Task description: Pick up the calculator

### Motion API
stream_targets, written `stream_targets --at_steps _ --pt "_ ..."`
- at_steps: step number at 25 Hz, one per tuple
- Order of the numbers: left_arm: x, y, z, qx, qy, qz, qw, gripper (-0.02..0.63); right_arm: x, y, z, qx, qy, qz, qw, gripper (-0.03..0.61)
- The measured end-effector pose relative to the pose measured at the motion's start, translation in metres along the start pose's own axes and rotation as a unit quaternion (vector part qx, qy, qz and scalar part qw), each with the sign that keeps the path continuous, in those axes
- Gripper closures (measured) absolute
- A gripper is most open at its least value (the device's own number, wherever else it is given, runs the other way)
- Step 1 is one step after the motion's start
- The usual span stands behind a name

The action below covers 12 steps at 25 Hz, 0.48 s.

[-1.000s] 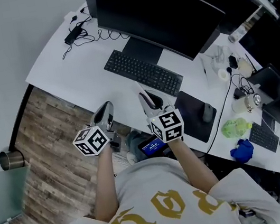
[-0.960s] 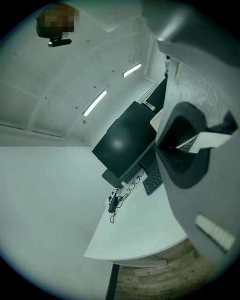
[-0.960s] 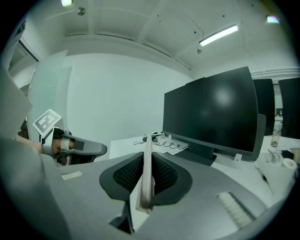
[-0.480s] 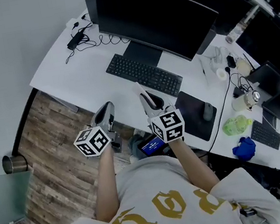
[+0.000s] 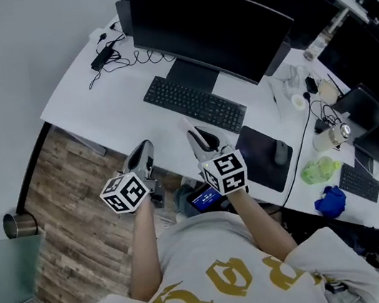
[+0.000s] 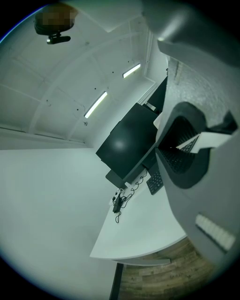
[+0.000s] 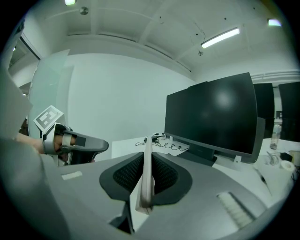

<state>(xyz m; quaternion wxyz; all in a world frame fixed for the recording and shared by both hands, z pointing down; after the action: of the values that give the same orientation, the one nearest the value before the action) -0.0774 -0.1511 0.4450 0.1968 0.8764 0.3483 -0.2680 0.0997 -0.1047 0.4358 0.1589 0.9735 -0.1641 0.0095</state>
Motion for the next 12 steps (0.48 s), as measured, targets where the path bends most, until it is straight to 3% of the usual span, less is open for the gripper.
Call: stream_targets --at_steps 12 --pt "0.0009 0.0036 -0.0048 -0.006 -0.015 -0.004 0.9999 0.612 0.0049 0.0009 -0.0069 -0.013 0.004 0.0 1.0 0.503"
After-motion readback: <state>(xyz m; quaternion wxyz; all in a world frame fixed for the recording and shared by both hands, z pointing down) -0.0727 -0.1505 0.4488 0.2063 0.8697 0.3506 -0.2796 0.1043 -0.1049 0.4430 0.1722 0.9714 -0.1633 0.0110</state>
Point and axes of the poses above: the fingertips, and each gripper's own axes: y forward along the fingers, x to its right, z out of its top, the point moved 5 cm from there along -y, backward along the fingers, and after that the axes turned 3 degrees about z, right-handed, at the moved point
